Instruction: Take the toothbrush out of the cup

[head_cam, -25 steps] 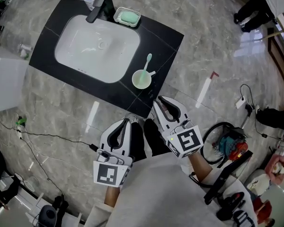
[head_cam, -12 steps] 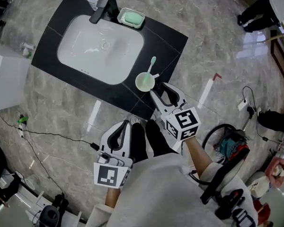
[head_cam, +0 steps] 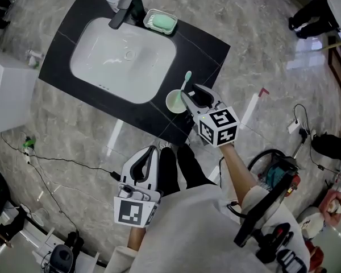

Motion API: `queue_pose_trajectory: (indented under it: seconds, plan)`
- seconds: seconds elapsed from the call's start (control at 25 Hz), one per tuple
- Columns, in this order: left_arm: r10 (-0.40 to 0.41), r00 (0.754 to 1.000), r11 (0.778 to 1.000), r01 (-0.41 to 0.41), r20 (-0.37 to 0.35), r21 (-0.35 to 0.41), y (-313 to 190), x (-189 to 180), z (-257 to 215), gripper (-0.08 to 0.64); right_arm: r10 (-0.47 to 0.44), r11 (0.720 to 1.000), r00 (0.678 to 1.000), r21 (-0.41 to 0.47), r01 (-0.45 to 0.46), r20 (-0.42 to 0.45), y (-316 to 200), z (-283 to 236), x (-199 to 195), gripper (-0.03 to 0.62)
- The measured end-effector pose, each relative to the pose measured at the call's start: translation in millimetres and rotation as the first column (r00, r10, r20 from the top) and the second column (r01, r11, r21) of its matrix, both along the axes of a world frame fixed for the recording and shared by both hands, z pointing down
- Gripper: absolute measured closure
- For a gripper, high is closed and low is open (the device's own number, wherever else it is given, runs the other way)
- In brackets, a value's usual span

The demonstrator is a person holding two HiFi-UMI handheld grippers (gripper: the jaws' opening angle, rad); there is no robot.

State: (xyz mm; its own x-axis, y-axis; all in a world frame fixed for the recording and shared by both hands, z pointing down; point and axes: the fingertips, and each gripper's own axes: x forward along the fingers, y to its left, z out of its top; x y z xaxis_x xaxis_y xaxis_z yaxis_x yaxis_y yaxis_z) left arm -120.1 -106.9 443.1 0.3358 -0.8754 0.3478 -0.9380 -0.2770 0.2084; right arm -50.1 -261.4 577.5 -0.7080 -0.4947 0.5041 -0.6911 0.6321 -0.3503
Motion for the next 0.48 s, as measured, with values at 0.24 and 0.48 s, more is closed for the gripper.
queue_pose_trajectory:
  seconds: [0.24,0.48]
  plan:
    - [-0.046,0.998,0.998,0.044,-0.042,-0.039,-3.3,-2.8,0.0,0.555,-0.013,1.000,1.000,-0.008,0.012,-0.017,-4.3,7.6,-5.8,0.433]
    - [-0.029,0.999,0.999,0.029,-0.016,-0.022,-4.9,-6.9,0.8,0.555,-0.023,1.000,0.999,-0.008,0.023,-0.023,-8.5,11.0,-11.0,0.434]
